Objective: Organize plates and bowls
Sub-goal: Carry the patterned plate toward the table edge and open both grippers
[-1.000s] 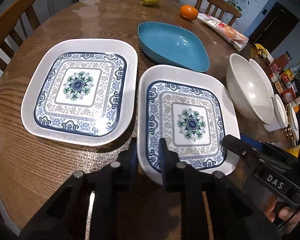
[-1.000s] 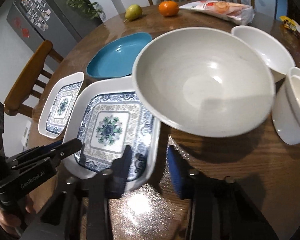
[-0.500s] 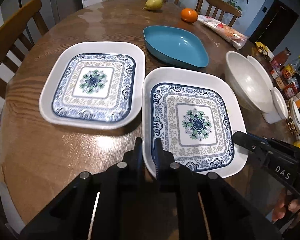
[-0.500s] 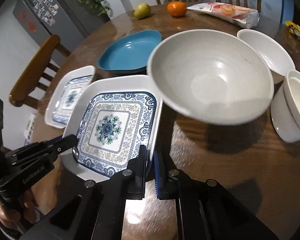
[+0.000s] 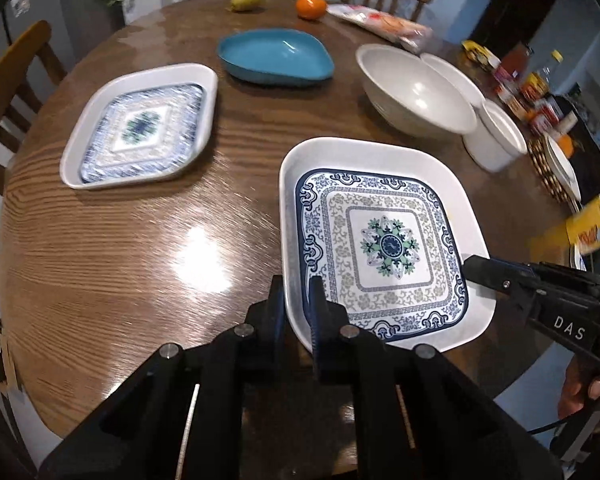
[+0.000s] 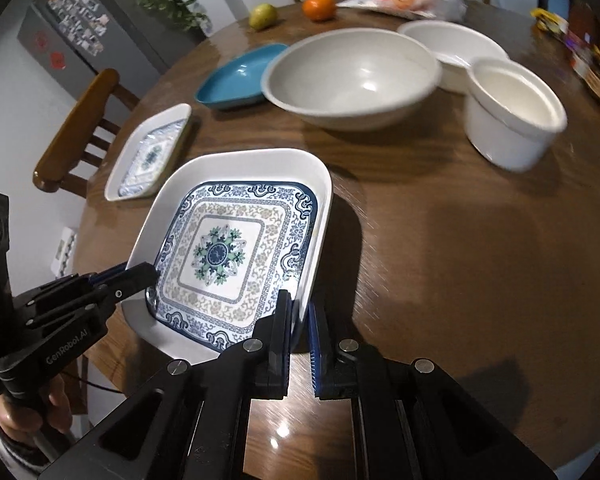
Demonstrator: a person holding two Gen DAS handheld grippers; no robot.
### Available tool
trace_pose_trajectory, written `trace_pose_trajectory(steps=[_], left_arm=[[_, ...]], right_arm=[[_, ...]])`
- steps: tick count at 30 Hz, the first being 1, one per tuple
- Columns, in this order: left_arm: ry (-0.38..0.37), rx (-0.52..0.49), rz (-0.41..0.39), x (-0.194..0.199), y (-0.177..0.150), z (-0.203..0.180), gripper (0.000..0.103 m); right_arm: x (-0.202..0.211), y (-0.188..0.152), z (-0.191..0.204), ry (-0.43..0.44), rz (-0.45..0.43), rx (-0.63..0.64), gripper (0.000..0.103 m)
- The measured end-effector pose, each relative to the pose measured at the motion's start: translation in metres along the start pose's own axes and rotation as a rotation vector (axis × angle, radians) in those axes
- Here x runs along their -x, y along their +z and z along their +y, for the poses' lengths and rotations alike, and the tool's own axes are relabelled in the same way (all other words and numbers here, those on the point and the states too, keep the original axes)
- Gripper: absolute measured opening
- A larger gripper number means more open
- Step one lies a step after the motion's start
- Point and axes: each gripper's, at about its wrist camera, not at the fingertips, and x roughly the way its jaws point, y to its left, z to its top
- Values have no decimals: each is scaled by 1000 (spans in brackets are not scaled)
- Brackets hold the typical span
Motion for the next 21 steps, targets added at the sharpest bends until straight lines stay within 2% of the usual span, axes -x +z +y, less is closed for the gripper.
trace_pose_trajectory(steps=[8, 10, 12, 13, 14, 15, 16, 21], left_arm=[[4, -30, 25, -20, 0, -13, 9], [5, -27, 18, -18, 1, -14, 10], [6, -17, 4, -14, 2, -10, 12], [8, -8, -2, -12, 3, -7, 21], [7, 9, -7, -10, 5, -2, 27], [5, 23, -11, -7, 4, 3, 40], [6, 41, -18, -4, 5, 8, 53], [32, 100, -61, 12, 11, 25, 65]], right_arm=[[-10, -9, -12, -63, -1, -40, 9], [-13, -7, -11, -79, 11, -44, 12], [-11, -8, -10, -83, 4, -27, 21], [-8, -6, -7, -94, -7, -10, 24], [-6, -8, -8, -98, -14, -4, 32], [-4, -7, -7, -94, -22, -4, 38], [-2, -5, -6, -79, -33, -8, 40], [5, 5, 5, -24, -65, 8, 40]])
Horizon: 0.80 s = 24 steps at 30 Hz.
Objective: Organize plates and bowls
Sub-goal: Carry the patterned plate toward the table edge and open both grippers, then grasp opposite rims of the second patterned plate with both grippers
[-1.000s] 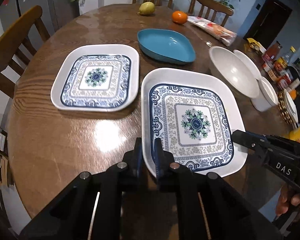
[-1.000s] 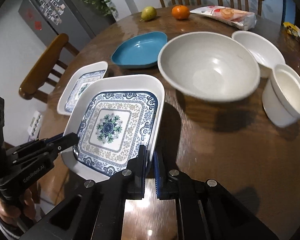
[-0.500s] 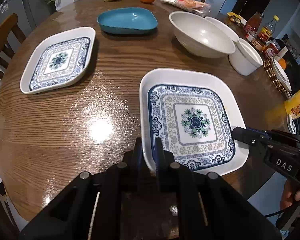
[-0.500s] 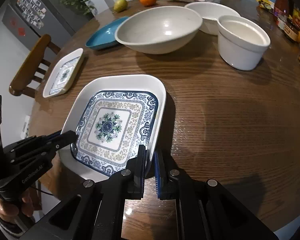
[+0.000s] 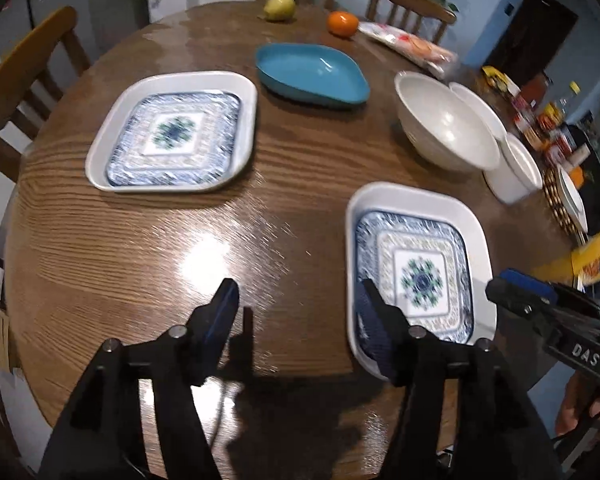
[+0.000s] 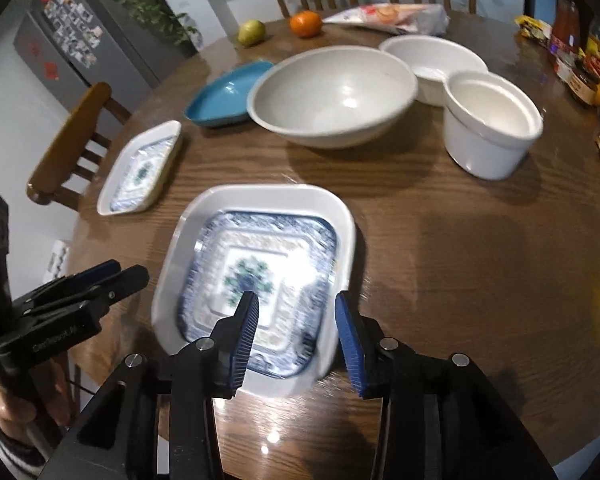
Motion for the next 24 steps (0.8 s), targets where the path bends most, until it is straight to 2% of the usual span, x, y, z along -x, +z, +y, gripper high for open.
trace_pose_trajectory(steps=[4, 6, 10, 14, 17, 24], left_arm=[[45, 32, -46, 10, 11, 13, 83], [66, 56, -58, 13, 17, 25, 86], [136, 122, -82, 18, 31, 60, 91], [208, 181, -108, 20, 50, 97, 93], [258, 184, -101, 13, 65, 115, 94], [288, 145, -64, -16, 87, 140, 93]], right_arm=[[0, 10, 17, 44, -6, 26, 43], [-1, 16, 25, 66, -8, 34, 50], [-10, 35, 49, 102, -5, 62, 50], [-26, 52, 72, 124, 11, 94, 50], [-44, 68, 87, 135, 24, 108, 50], [-98, 104, 121, 132, 53, 113, 50]])
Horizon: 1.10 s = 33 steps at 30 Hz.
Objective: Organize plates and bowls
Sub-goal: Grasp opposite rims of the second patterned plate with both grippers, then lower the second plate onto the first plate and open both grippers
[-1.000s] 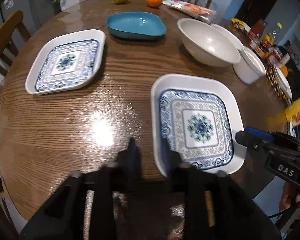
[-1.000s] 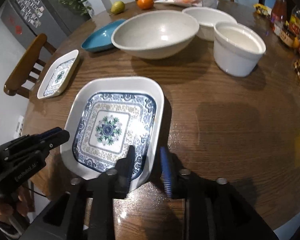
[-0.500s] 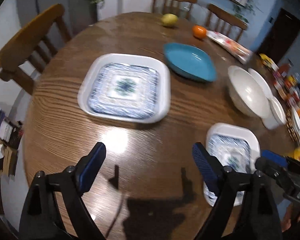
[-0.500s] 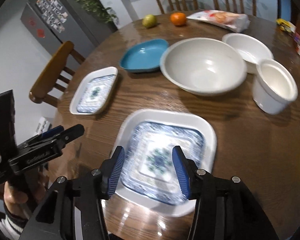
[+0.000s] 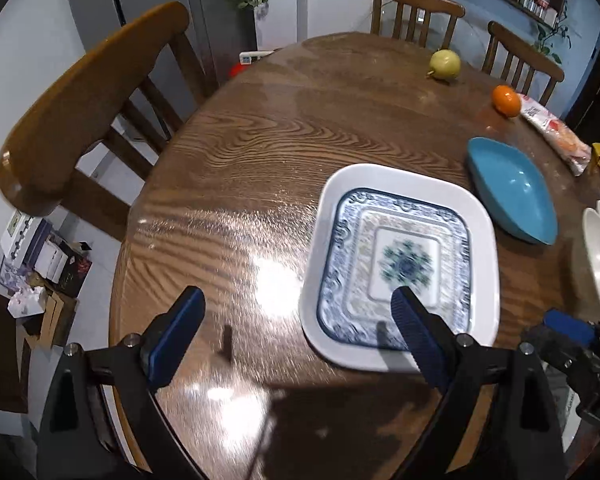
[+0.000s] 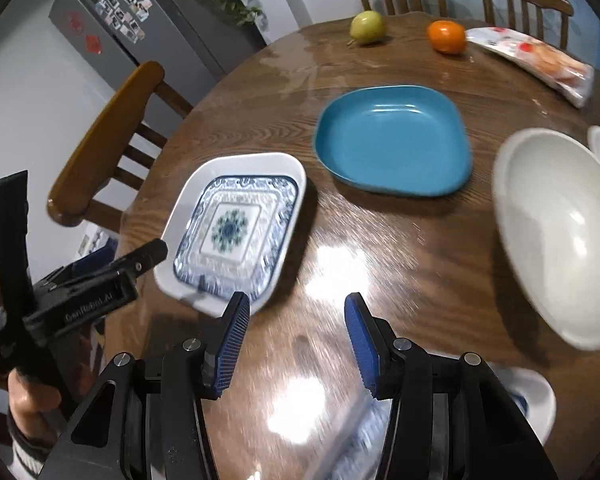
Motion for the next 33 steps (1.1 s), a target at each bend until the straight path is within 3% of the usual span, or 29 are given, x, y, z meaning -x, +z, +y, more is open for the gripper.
trace_pose_trajectory(steps=[8, 11, 17, 24, 26, 33], left_arm=[[-59, 19, 29, -18, 8, 19, 84], [-75, -2, 25, -20, 10, 18, 73], [-92, -31, 40, -28, 15, 13, 52], [-115, -40, 50, -33, 15, 13, 22], [-124, -48, 48, -33, 15, 10, 14], [-111, -49, 49, -30, 10, 7, 12]], right_arm=[[-36, 16, 6, -18, 27, -32, 50], [-41, 19, 7, -23, 30, -33, 49], [-49, 23, 10, -48, 32, -22, 38], [-55, 27, 14, -61, 35, 2, 9], [-57, 28, 17, -65, 37, 16, 9], [-57, 29, 23, -76, 39, 37, 9]])
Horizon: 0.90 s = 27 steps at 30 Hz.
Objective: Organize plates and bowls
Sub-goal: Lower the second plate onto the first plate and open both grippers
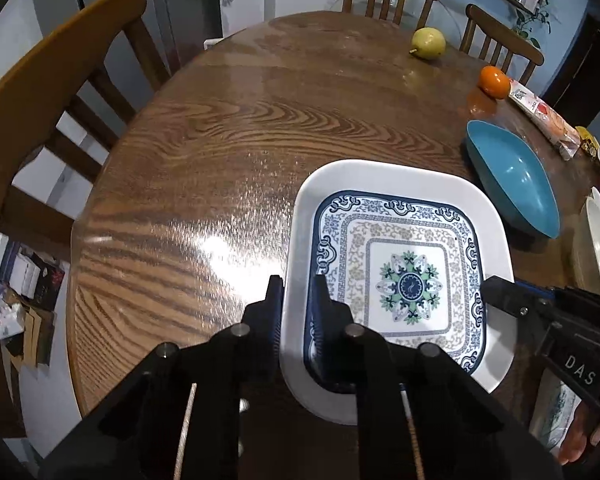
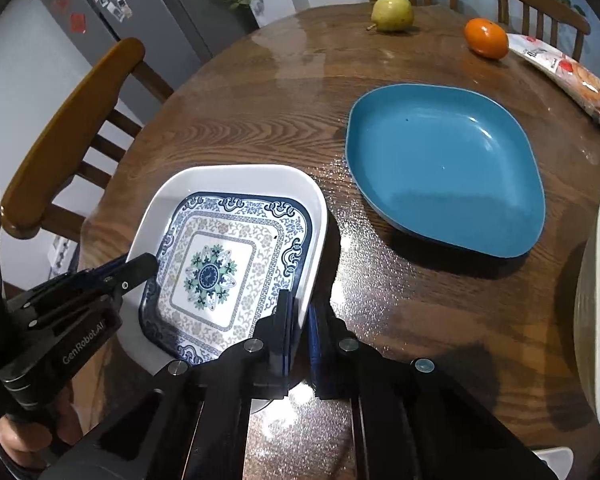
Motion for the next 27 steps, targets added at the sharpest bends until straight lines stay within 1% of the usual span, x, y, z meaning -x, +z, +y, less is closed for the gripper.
trace_pose_trajectory(steps=[4, 9, 14, 16, 19, 23, 27], left_arm=[[-2, -14, -26, 17, -5, -7, 11], [-25, -20, -67, 49, -20, -22, 11], [-27, -32, -98, 72, -40, -53, 11], [-34, -46, -103, 78, -50, -66, 11], [-68, -68, -92, 83, -60, -81, 12], [-108, -97, -60, 83, -74, -102, 11], [-140, -145, -38, 84, -90, -126, 12]], right_arm=[[17, -4, 0, 10, -32, 7, 9], [47, -20, -10, 41, -69, -9, 9], [82, -46, -30, 65, -102, -45, 9], [93, -55, -36, 56, -105, -53, 9], [108, -72, -50, 46, -106, -76, 9], [121, -96, -68, 42, -83, -125, 9], [134, -120, -86, 26, -77, -164, 9]])
